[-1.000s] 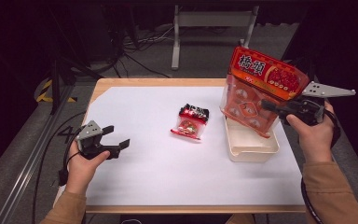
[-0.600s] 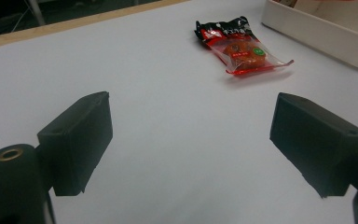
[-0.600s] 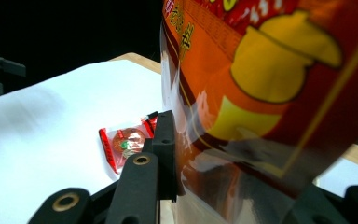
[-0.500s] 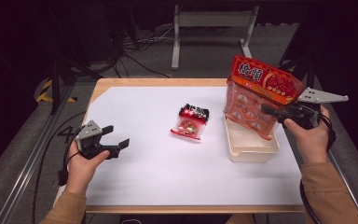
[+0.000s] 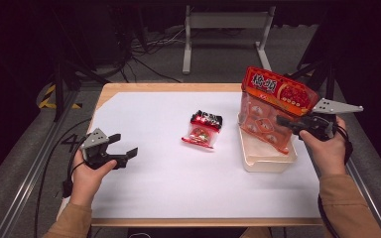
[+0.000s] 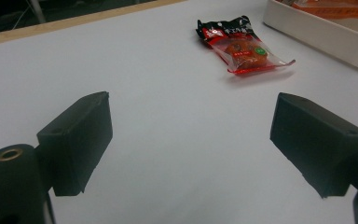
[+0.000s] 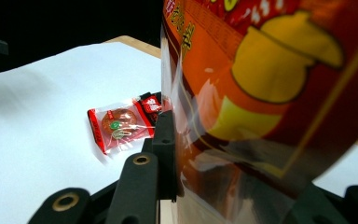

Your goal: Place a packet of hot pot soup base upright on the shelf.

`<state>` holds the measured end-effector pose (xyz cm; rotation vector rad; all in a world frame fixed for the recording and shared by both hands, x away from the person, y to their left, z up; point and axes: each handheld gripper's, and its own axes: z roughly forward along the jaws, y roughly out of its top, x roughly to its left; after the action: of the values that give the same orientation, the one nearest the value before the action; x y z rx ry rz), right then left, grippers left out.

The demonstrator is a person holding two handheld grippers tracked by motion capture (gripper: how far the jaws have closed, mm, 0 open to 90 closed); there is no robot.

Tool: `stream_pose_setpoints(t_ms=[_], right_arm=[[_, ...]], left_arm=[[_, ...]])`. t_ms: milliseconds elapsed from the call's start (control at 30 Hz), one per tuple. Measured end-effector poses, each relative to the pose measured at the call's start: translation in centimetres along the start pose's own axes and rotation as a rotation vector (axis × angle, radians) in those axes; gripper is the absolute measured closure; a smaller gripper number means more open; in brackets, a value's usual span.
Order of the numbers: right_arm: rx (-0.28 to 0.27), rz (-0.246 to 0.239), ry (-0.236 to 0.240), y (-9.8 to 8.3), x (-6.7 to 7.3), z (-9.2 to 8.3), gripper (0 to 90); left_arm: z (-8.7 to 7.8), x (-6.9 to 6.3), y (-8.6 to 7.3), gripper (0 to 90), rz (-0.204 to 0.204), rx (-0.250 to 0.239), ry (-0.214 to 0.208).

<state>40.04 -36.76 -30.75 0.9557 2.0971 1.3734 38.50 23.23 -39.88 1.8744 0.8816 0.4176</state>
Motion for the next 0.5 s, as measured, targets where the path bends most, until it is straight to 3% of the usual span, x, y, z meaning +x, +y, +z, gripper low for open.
stream_pose_setpoints(t_ms=[200,500], right_arm=[[0.027,0.030,-0.019,-0.6,-0.4,0.1,70.0],[0.069,0.062,-0.004,-1.3,-0.8,0.7,70.0]], left_arm=[[0.1,-0.1,-0.1,13.7,-0.010,0.005,-0.005],[0.3,0.0,-0.1,13.7,-0.012,0.007,-0.006]])
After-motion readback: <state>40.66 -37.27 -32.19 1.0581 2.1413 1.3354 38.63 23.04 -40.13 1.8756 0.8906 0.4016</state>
